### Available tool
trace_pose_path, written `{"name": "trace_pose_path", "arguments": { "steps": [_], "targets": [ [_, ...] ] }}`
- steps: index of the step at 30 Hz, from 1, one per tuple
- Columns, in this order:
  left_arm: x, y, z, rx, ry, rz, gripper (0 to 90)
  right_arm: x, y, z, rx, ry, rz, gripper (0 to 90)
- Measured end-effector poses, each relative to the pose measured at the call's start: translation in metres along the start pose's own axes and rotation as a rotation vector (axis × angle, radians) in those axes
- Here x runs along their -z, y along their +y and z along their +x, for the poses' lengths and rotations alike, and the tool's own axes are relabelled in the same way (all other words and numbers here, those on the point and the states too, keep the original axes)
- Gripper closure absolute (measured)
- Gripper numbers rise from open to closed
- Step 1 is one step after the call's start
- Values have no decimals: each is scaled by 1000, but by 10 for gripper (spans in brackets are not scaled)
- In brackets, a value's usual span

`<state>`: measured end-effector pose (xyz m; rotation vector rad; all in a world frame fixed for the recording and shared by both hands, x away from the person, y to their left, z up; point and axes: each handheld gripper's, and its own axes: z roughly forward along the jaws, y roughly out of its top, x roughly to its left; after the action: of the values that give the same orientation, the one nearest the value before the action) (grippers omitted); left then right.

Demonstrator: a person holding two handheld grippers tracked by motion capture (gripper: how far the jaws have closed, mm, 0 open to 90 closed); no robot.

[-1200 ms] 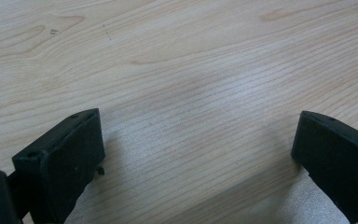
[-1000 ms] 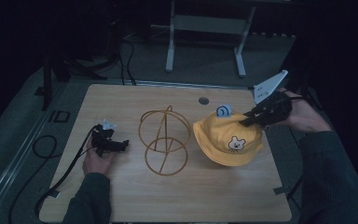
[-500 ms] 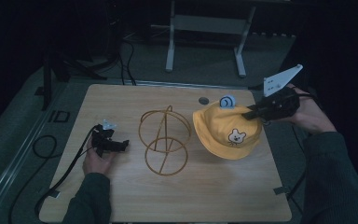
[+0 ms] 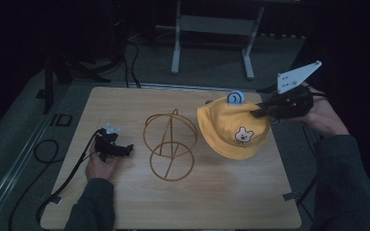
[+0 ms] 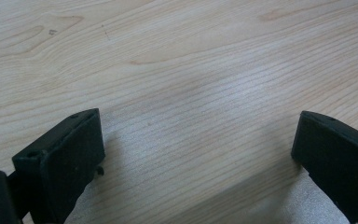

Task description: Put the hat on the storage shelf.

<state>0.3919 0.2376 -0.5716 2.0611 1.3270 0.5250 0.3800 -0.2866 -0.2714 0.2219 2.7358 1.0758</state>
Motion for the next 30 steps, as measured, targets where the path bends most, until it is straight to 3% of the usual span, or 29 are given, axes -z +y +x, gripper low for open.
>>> {"name": "trace_pose_path", "arguments": {
  "steps": [30],
  "targets": [
    [0,0,0,-2,-1,-2,22,-20,54,2,70,24,-16,798]
  ]
}}
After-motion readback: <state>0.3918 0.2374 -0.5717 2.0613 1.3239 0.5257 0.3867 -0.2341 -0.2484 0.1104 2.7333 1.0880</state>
